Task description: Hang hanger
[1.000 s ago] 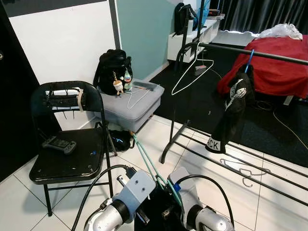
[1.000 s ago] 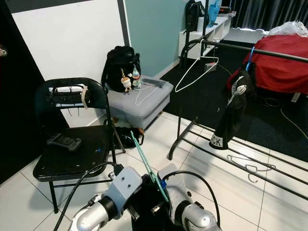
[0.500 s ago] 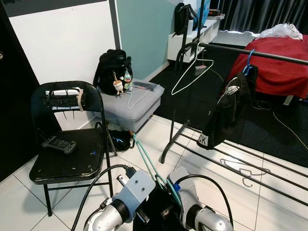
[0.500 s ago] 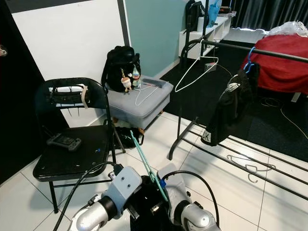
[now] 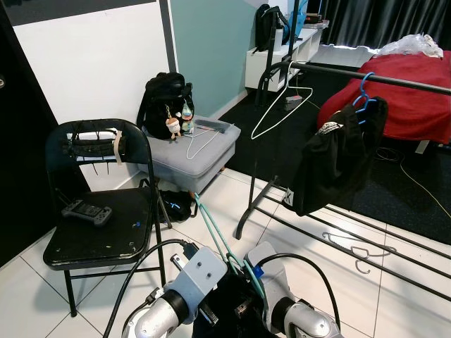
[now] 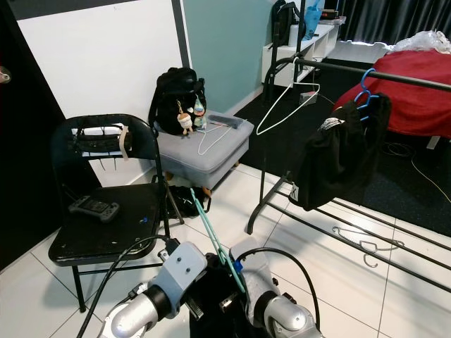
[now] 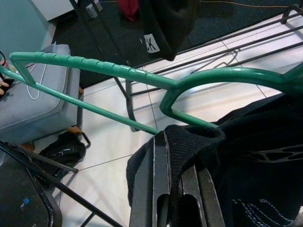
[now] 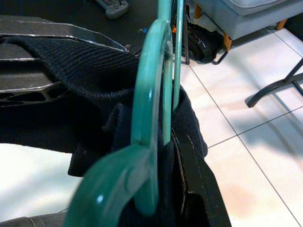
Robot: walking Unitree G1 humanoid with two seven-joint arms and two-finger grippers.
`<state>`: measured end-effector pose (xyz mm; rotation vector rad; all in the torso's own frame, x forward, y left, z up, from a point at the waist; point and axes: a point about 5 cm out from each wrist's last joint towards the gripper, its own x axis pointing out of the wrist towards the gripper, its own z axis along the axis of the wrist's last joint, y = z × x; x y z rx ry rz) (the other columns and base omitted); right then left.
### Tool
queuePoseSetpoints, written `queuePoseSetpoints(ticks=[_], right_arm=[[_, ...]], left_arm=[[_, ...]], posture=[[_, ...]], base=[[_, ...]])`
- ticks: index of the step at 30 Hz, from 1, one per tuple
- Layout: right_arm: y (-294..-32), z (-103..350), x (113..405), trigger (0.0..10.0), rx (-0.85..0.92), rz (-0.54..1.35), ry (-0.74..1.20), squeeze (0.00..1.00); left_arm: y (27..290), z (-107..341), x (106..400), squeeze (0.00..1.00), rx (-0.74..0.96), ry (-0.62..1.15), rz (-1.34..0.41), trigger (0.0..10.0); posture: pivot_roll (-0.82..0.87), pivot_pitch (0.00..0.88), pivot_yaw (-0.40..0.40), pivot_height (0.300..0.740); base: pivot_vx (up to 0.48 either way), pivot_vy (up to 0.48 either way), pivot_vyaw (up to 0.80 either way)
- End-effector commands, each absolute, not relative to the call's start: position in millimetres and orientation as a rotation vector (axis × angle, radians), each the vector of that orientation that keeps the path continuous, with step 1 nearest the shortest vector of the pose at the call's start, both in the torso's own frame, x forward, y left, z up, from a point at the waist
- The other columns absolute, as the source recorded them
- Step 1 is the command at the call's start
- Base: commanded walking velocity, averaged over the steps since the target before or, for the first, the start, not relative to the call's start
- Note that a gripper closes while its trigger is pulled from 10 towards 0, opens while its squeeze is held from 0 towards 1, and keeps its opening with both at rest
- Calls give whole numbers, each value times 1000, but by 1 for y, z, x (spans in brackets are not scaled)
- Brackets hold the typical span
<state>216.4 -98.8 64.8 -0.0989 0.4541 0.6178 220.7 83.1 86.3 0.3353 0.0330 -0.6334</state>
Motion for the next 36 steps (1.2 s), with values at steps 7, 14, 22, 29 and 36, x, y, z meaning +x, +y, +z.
queuePoseSetpoints(ticks=[7, 14, 22, 29, 36], right_arm=[[-98, 66, 218, 10000, -85, 612, 445, 0], [-97, 67, 217, 10000, -80, 612, 445, 0], [-96, 67, 217, 10000, -77, 613, 445, 0], [-95, 67, 218, 10000, -72, 616, 444, 0], [-95, 66, 219, 10000, -73, 616, 445, 0]], left_arm=[[88, 87, 222, 0, 353, 23, -634, 10000], [89, 87, 221, 0, 354, 26, -633, 10000], [90, 87, 221, 0, 357, 27, -631, 10000], [91, 87, 222, 0, 364, 26, -627, 10000], [91, 86, 223, 0, 365, 27, -627, 10000]], posture=[[-123, 0, 15, 740], [-120, 0, 17, 740], [-118, 0, 17, 740], [-114, 0, 18, 740], [-116, 0, 18, 740]], base=[[0, 0, 0], [0, 0, 0], [0, 0, 0], [0, 0, 0], [0, 0, 0]])
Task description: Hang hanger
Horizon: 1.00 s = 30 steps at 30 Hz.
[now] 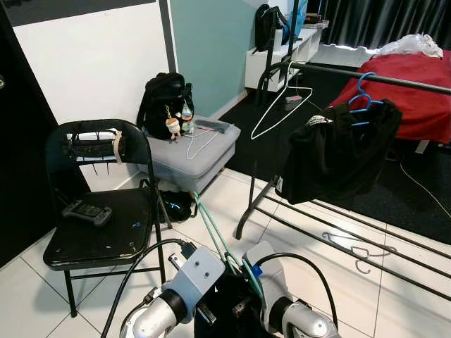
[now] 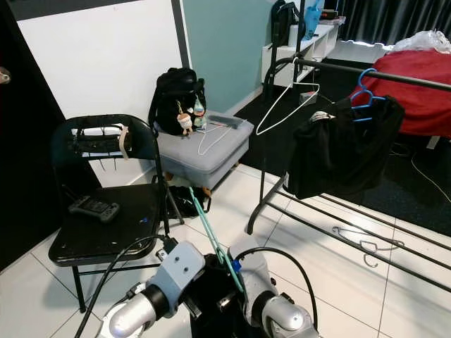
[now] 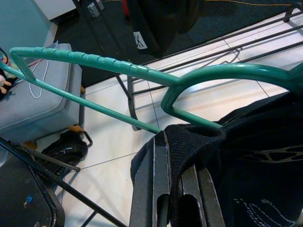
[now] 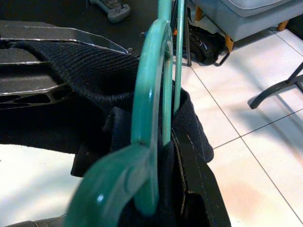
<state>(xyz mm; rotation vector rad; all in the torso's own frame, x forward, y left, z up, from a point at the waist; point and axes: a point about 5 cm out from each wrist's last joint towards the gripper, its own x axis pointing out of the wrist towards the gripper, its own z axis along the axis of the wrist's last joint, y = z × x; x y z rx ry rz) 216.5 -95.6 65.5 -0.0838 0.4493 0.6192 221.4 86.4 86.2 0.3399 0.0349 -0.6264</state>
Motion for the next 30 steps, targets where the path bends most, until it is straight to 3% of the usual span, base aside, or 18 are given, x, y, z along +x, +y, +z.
queuePoseSetpoints(ticks=[1, 30], right_arm=[[-95, 66, 219, 10000, -73, 616, 445, 0], [-95, 66, 218, 10000, -68, 618, 449, 0]], left_arm=[[91, 86, 223, 0, 365, 27, -627, 10000], [91, 85, 223, 0, 371, 26, -620, 10000]], posture=[[-116, 0, 18, 740], [-117, 0, 19, 740]], base=[[0, 0, 0], [0, 0, 0]])
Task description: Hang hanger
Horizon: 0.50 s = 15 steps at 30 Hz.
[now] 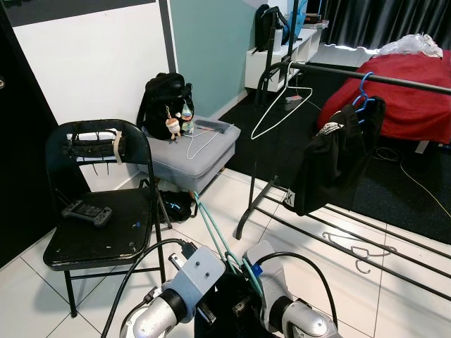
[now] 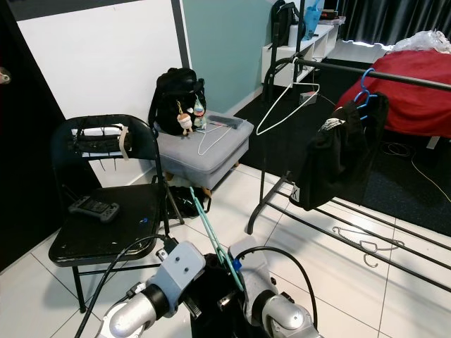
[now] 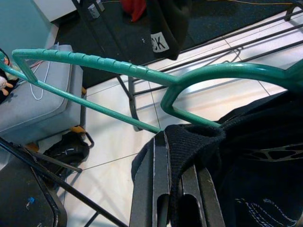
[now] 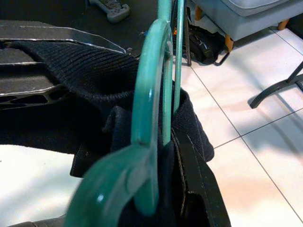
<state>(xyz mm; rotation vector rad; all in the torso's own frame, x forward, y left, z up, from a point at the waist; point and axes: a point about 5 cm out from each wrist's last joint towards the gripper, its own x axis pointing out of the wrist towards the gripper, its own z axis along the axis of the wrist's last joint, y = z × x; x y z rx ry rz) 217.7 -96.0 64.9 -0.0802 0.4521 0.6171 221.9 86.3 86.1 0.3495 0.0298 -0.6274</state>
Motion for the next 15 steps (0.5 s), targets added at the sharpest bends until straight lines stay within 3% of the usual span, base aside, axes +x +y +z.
queuePoseSetpoints(ticks=[1, 15], right_arm=[[-95, 66, 218, 10000, -68, 618, 449, 0], [-96, 66, 219, 10000, -62, 616, 450, 0]], left_arm=[[91, 85, 223, 0, 371, 26, -620, 10000], [91, 85, 223, 0, 373, 26, -615, 10000]], posture=[[-117, 0, 19, 740], [-114, 0, 17, 740]], base=[[0, 0, 0], [0, 0, 0]])
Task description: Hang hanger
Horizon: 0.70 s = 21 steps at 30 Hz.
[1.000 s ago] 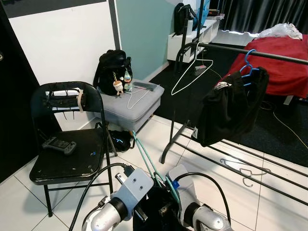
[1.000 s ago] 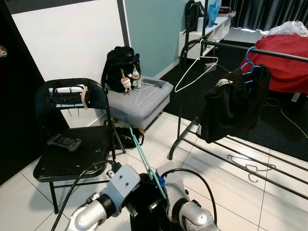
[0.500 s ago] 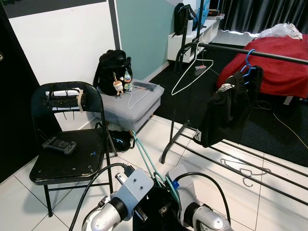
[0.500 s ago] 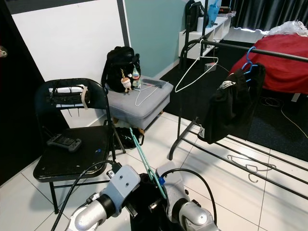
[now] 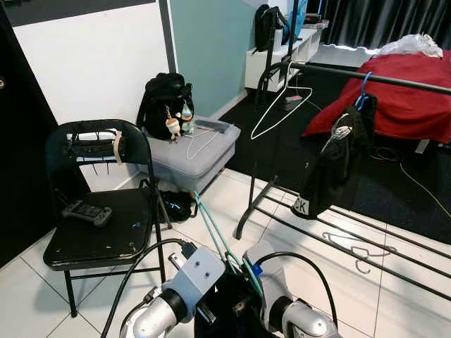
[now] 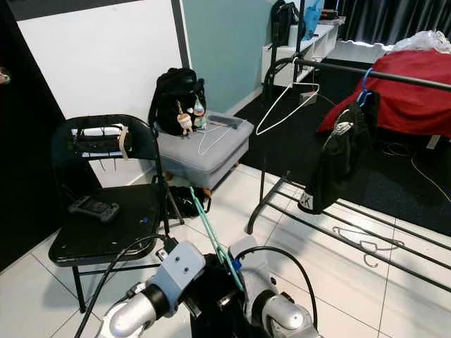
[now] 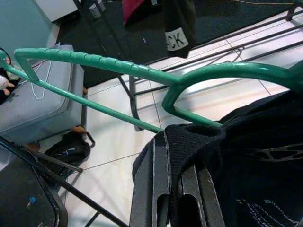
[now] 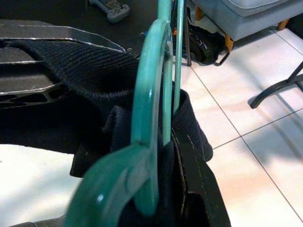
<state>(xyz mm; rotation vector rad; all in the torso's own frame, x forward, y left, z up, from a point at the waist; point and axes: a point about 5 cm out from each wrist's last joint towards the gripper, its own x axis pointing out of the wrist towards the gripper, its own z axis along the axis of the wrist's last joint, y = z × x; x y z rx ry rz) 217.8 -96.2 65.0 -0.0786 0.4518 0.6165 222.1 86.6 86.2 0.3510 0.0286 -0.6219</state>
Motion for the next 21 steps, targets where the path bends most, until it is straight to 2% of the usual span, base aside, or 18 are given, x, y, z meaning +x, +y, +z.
queuePoseSetpoints(ticks=[1, 21], right_arm=[[-96, 66, 219, 10000, -62, 616, 450, 0], [-97, 65, 220, 10000, -58, 623, 458, 0]], left_arm=[[91, 85, 223, 0, 373, 26, -615, 10000], [91, 83, 225, 0, 372, 45, -626, 10000]], posture=[[-114, 0, 17, 740], [-124, 0, 22, 740]], base=[[0, 0, 0], [0, 0, 0]])
